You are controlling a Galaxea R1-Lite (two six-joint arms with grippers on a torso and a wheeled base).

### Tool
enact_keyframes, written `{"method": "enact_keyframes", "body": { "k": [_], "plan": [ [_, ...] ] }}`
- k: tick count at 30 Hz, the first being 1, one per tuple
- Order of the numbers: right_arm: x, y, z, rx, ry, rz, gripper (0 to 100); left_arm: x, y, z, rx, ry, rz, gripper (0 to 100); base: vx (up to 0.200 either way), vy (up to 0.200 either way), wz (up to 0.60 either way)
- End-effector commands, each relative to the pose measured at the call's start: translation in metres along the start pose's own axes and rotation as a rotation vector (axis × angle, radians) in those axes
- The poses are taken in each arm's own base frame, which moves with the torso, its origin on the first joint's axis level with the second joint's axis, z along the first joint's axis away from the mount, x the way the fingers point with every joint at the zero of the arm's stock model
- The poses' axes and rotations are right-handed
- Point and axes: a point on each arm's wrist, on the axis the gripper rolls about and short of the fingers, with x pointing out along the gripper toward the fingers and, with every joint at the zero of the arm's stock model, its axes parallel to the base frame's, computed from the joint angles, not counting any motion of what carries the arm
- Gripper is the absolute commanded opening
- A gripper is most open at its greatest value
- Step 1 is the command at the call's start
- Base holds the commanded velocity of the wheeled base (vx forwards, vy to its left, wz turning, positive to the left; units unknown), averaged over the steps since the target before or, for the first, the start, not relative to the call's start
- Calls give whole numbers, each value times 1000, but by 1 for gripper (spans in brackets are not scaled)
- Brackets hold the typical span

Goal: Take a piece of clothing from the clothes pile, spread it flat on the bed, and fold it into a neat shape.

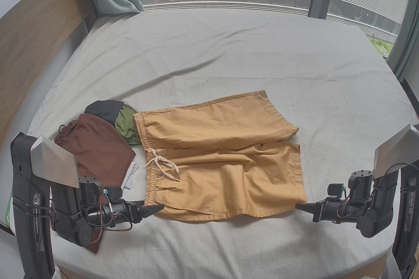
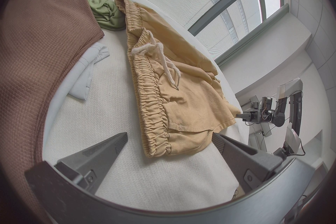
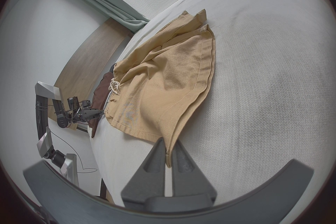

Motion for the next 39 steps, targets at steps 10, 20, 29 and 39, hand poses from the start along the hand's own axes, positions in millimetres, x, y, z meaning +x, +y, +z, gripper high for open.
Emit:
{"method": "enact_keyframes", "body": {
  "k": [10,20,29,39],
  "plan": [
    [0,-1,0,2,-2,-3,0,10,0,-2,-22,3,1,0,0,0,0],
    [-2,-1,-1,7,3,-5,0,14,0,-7,-22,22,0,0,0,0,0],
    [-9,1,-10,-27,39,-13,0,-5,-4,0,-29,-1,17,0,0,0,0],
    [-16,2,-18,-10,70,-26,0,-24,-3,5,-33,-13,1,0,0,0,0]
  ]
}}
